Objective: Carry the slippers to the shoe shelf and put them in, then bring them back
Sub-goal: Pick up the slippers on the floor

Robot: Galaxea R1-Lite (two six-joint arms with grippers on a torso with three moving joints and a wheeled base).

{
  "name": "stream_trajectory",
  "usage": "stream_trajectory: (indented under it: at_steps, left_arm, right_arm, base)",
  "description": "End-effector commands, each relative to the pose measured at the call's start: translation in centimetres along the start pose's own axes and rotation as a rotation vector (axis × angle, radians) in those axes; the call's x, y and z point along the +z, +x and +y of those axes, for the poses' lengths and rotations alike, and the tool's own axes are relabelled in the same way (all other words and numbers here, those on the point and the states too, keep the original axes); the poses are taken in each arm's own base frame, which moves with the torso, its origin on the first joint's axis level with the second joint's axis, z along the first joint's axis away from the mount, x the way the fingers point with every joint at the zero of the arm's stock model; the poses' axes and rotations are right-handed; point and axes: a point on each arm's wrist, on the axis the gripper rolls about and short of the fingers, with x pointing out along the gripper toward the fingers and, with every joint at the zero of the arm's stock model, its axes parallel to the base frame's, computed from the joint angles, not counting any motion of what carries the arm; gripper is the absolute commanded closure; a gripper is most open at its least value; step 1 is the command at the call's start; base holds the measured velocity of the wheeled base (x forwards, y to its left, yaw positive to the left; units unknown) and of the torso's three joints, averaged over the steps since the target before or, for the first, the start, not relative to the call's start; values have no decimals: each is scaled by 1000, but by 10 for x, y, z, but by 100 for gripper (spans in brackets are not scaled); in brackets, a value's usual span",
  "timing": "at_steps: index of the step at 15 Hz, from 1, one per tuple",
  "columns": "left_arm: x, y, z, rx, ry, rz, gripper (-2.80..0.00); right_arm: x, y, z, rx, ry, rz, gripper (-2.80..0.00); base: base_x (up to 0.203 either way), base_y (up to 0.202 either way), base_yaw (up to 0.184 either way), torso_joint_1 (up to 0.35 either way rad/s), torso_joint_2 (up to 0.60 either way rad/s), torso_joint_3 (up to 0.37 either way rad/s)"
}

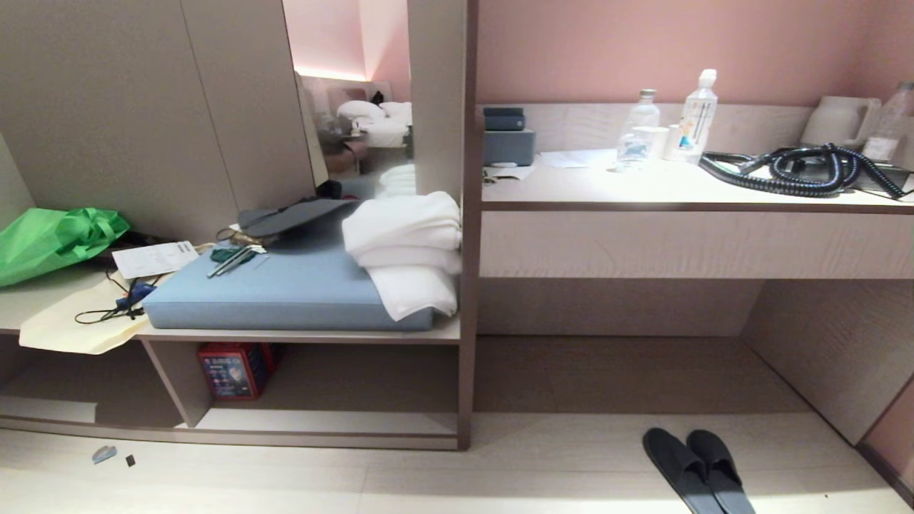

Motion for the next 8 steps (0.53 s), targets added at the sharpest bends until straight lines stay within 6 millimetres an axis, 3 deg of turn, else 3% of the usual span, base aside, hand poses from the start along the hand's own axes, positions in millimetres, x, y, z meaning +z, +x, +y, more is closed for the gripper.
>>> stream_trajectory:
  at_steps: [1,8]
  left_arm:
    - [0,0,0,0,0,1,0]
    - [0,0,0,0,0,1,0]
  right_arm:
    - [0,0,0,0,-1,3,0]
    - [0,0,0,0,-1,3,0]
  base:
    - [0,-198,-2,2,11,2]
    - [0,-196,3,1,4,4]
